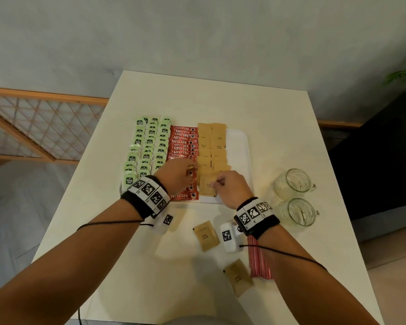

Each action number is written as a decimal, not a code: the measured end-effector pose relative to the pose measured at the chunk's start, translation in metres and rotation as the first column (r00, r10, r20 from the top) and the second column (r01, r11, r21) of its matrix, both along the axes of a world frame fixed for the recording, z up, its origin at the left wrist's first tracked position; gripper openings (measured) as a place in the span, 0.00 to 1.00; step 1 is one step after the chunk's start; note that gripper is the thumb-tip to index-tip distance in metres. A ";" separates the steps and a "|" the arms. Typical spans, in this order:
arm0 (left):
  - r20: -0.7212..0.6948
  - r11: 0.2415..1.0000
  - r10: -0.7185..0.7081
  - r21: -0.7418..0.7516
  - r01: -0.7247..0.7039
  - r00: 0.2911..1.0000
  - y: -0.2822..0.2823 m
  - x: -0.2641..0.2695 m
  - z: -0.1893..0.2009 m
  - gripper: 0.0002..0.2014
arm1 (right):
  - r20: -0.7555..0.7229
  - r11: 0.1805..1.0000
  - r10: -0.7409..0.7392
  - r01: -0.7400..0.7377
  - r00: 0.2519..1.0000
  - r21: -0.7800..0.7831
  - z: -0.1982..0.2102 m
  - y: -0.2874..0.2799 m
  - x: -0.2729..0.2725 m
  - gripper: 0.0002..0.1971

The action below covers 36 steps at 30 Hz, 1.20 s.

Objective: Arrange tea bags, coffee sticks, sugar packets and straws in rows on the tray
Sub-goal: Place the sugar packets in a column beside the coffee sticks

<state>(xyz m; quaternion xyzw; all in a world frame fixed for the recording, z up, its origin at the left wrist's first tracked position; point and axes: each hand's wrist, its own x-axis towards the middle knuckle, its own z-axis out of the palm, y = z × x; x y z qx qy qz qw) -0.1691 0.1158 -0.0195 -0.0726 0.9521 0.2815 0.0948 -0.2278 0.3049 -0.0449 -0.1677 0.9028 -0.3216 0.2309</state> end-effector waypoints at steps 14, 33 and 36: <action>0.039 0.996 -0.034 -0.084 0.037 0.999 -0.003 0.018 -0.001 0.20 | -0.089 0.998 0.012 -0.007 0.996 0.056 0.000 -0.021 -0.008 0.08; 0.094 0.939 0.051 0.333 -0.080 0.994 -0.004 0.017 0.010 0.15 | -0.040 0.989 -0.034 0.028 0.999 -0.142 -0.002 -0.007 -0.013 0.10; 0.157 0.757 0.046 0.639 -0.137 0.987 -0.002 0.016 0.013 0.24 | 0.057 0.954 0.049 -0.030 0.997 -0.298 0.003 -0.005 -0.014 0.10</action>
